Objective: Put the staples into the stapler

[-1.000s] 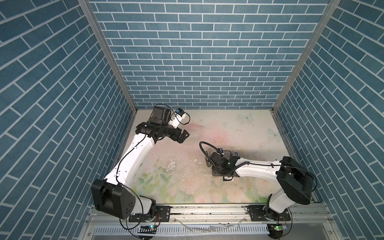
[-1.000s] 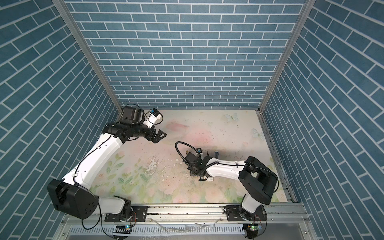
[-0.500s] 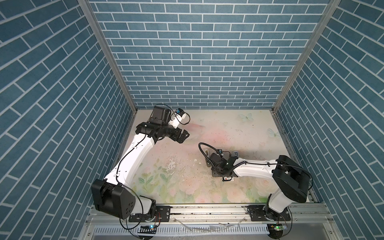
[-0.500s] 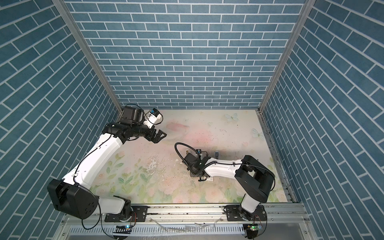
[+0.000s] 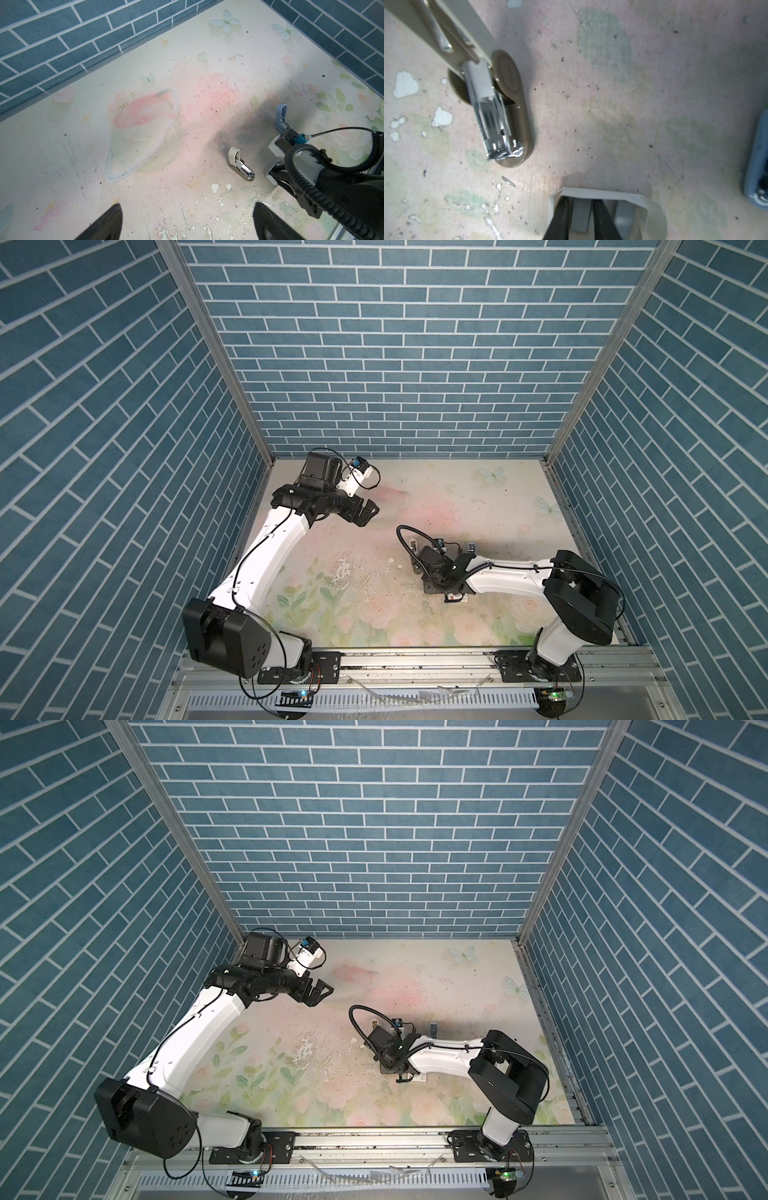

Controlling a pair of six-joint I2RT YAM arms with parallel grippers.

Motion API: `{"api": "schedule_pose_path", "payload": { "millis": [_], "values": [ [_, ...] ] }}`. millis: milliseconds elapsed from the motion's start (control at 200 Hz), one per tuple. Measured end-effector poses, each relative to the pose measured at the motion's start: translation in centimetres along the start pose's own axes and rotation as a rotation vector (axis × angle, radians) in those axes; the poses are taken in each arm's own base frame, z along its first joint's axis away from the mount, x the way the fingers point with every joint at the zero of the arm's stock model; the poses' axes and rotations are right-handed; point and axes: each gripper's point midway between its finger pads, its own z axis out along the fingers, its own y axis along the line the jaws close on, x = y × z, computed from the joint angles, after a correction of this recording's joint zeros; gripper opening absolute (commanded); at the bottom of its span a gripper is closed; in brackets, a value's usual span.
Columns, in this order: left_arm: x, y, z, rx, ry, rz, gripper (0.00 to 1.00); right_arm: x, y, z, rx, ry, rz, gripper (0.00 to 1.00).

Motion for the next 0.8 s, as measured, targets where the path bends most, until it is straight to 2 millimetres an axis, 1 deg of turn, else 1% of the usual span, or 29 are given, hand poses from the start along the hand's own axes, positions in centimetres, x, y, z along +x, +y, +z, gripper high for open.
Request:
{"api": "schedule_pose_path", "payload": {
  "millis": [130, 490, 800],
  "values": [
    [-0.01, -0.02, 0.00, 0.001, -0.001, 0.000, 0.99, -0.08, 0.00, 0.03, 0.004, -0.004, -0.001, 0.23],
    [-0.03, -0.09, 0.01, 0.006, -0.001, -0.002, 0.99, -0.26, -0.19, 0.08, 0.015, -0.015, -0.002, 0.16],
    [-0.02, -0.13, 0.02, 0.008, -0.002, -0.003, 0.99, -0.20, -0.27, -0.18, 0.013, -0.023, -0.005, 0.12]
  ]
}}
